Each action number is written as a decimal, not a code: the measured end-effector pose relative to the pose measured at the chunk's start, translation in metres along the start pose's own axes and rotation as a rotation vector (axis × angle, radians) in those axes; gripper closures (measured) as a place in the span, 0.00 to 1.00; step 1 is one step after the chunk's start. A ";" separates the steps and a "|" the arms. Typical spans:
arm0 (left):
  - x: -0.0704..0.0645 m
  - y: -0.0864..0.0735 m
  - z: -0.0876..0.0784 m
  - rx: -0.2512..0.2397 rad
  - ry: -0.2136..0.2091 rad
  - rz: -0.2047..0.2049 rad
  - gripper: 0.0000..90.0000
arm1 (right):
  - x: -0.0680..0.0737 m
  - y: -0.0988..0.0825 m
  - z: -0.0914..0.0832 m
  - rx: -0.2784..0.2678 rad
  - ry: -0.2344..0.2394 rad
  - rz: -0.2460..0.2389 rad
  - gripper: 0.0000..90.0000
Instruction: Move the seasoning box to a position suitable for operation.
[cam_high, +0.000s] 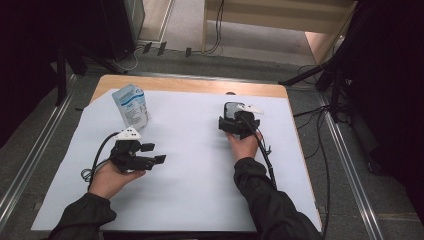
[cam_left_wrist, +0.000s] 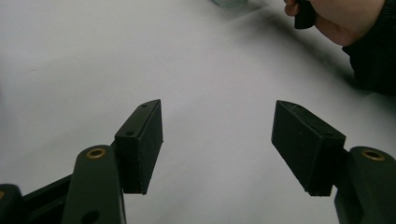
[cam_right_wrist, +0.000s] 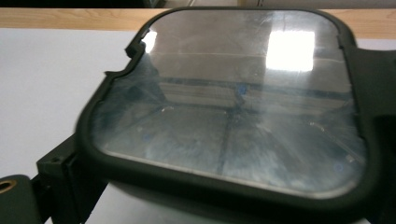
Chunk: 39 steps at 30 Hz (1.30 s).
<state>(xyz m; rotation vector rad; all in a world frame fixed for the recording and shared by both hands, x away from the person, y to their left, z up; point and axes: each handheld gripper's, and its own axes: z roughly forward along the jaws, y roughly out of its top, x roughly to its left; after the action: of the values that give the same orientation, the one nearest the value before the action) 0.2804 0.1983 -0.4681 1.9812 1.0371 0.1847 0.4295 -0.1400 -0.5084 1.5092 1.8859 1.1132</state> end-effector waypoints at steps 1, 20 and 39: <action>0.000 0.000 0.000 0.000 -0.002 0.001 0.39 | 0.000 0.000 0.003 -0.002 -0.006 0.004 0.05; 0.003 0.004 0.006 -0.004 -0.013 0.004 0.39 | -0.007 -0.003 -0.002 -0.021 -0.010 -0.098 0.17; 0.005 0.011 0.013 0.000 -0.033 0.017 0.39 | 0.003 0.003 -0.045 -0.045 0.090 -0.125 0.18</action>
<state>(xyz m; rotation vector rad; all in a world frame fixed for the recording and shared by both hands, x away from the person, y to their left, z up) 0.2966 0.1901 -0.4687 1.9869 0.9994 0.1602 0.3955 -0.1501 -0.4809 1.3176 1.9716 1.1753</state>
